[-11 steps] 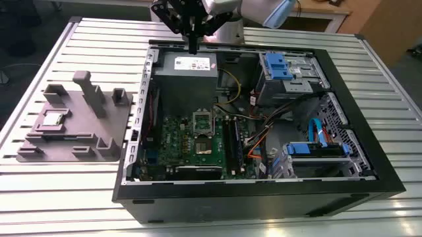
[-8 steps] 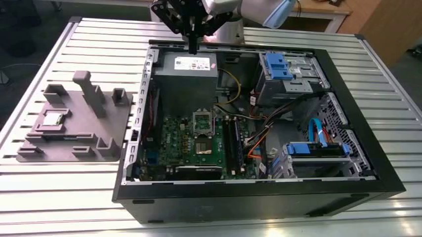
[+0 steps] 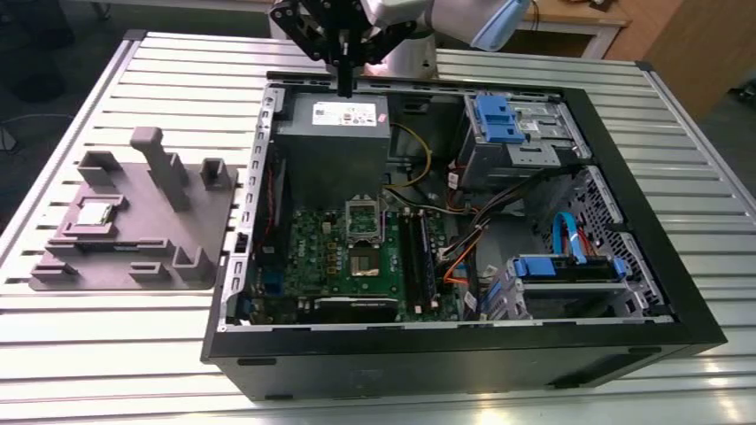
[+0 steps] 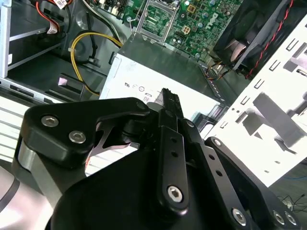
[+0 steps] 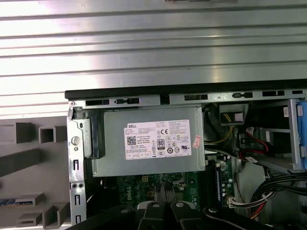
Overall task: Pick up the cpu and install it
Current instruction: 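Reach for the cpu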
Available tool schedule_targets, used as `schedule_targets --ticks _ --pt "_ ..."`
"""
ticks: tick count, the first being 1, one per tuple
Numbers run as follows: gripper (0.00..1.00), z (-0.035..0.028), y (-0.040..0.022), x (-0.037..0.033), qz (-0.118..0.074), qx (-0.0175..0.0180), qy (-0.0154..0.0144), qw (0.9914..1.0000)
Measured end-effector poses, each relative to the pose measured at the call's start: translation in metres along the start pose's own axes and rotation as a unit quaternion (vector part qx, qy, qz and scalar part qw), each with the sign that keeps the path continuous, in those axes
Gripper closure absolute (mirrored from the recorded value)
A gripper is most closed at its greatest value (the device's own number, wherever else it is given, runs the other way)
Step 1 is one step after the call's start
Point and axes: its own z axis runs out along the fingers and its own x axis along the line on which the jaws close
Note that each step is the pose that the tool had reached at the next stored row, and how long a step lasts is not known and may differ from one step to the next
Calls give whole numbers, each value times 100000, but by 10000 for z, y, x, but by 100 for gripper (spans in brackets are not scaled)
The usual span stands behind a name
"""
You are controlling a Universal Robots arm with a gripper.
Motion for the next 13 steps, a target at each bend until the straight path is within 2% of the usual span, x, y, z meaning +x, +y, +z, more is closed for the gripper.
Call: schedule_targets --ticks 13 --pt "90 -1 -3 37 -1 1 0 100000"
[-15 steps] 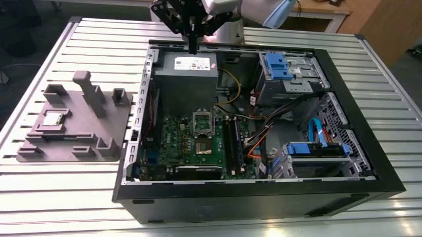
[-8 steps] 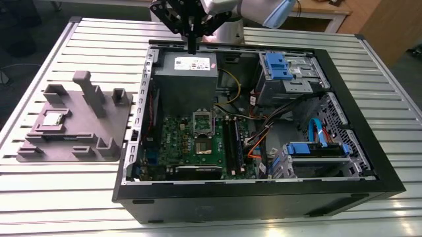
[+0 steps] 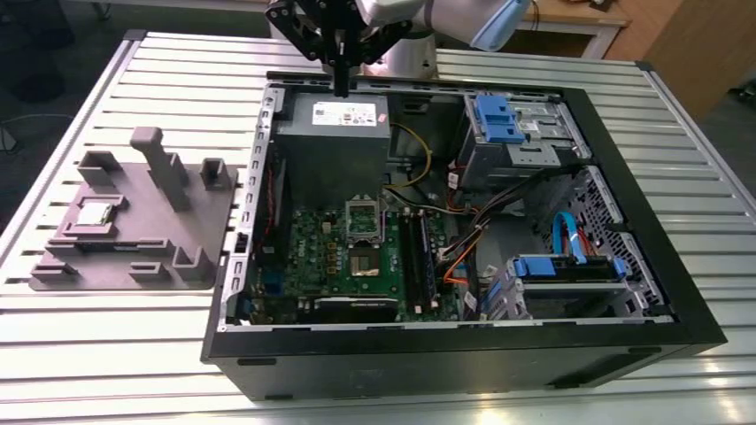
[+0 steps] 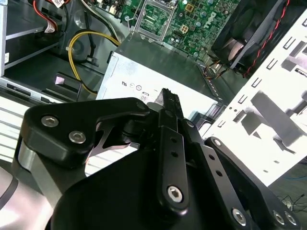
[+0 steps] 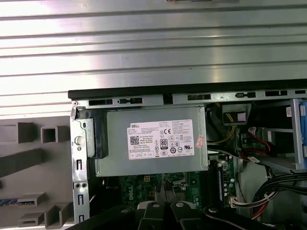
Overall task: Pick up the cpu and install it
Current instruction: 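Reach for the cpu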
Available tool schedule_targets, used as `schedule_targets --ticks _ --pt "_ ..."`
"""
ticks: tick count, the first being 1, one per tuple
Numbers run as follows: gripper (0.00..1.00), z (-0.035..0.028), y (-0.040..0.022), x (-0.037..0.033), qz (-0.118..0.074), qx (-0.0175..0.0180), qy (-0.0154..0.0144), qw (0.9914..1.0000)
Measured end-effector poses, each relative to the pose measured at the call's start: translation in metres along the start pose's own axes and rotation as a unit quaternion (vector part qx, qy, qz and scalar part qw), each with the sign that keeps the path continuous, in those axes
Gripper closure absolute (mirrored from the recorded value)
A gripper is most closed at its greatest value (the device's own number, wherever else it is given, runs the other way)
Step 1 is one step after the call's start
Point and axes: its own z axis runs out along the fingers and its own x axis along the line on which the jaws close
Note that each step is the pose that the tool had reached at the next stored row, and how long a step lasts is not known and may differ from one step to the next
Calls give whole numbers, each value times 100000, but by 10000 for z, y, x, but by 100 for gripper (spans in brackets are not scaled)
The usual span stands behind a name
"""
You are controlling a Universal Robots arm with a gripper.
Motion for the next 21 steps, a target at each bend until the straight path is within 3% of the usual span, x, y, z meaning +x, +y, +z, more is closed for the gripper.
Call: schedule_targets --ticks 21 --pt "90 -1 -4 46 2 -1 1 100000"
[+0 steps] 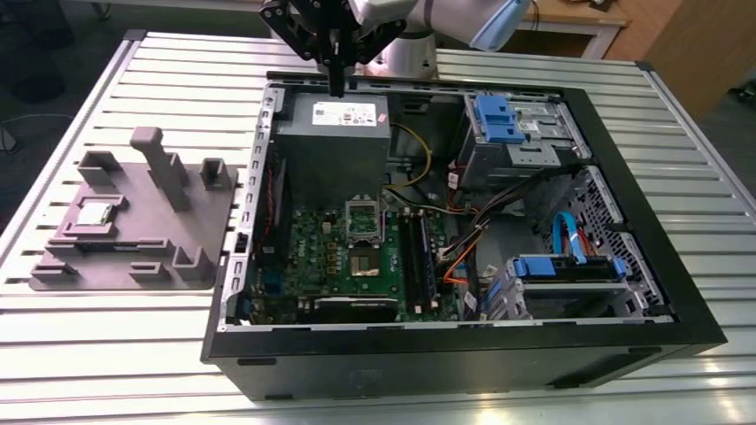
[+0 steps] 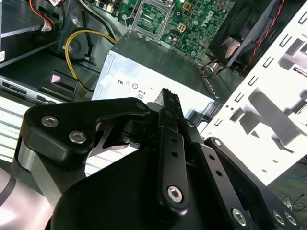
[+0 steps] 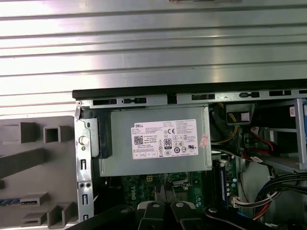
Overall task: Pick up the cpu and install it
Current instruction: 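Reach for the cpu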
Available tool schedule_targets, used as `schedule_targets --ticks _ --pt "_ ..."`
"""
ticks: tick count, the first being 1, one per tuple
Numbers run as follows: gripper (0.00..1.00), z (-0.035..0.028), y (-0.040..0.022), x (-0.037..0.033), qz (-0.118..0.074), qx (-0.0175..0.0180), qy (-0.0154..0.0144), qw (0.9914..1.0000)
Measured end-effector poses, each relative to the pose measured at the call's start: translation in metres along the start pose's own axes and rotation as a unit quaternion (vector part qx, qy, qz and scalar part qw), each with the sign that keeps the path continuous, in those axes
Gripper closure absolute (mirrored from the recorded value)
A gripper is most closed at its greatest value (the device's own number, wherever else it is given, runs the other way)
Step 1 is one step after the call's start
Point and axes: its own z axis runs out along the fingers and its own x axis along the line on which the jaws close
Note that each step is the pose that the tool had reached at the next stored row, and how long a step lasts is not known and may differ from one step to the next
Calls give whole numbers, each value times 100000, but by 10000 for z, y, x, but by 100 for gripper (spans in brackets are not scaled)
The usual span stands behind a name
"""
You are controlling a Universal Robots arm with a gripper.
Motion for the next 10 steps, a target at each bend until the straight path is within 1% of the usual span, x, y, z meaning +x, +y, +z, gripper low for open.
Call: schedule_targets --ticks 10 --pt "90 -1 -2 25 -1 0 -3 100000"
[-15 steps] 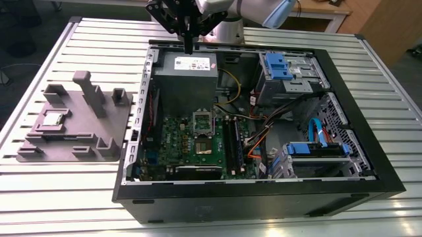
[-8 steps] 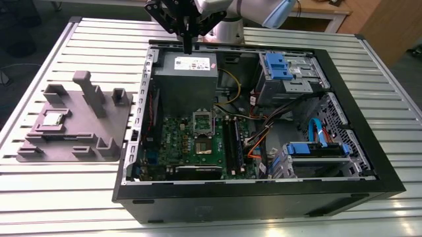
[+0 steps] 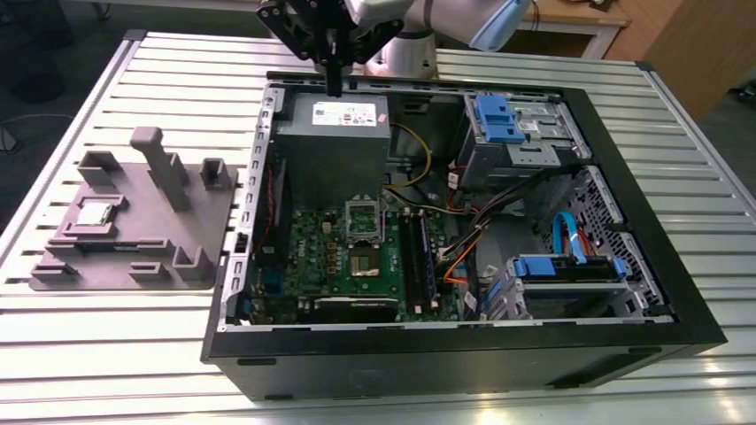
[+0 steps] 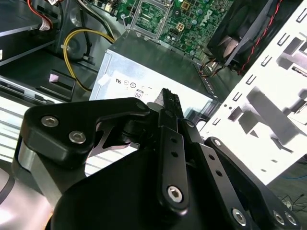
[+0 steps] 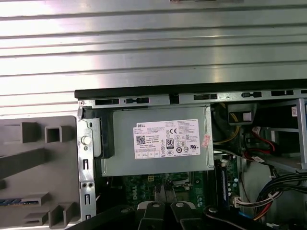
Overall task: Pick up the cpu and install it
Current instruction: 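Reach for the cpu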
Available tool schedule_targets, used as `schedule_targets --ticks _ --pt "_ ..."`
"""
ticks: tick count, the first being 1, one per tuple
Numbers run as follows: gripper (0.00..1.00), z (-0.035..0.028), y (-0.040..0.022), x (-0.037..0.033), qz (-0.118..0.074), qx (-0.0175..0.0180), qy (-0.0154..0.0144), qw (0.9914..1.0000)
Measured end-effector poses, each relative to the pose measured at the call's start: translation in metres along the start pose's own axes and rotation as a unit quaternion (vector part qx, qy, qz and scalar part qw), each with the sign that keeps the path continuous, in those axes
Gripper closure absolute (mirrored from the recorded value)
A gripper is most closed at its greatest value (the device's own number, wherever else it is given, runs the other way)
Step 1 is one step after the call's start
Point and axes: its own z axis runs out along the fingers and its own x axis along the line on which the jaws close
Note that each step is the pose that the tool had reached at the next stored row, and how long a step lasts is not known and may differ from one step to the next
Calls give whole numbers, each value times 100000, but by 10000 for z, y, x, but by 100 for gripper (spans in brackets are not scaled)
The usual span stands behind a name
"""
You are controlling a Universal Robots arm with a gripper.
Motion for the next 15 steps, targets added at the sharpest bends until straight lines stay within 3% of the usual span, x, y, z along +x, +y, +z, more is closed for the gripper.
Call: schedule_targets --ticks 5,6,7,15 --pt "90 -1 -1 18 0 2 2 100000" --pt "90 -2 -7 87 0 1 1 100000" --pt "90 -2 -9 112 0 0 0 100000" --pt "90 -2 -10 127 1 0 2 100000"
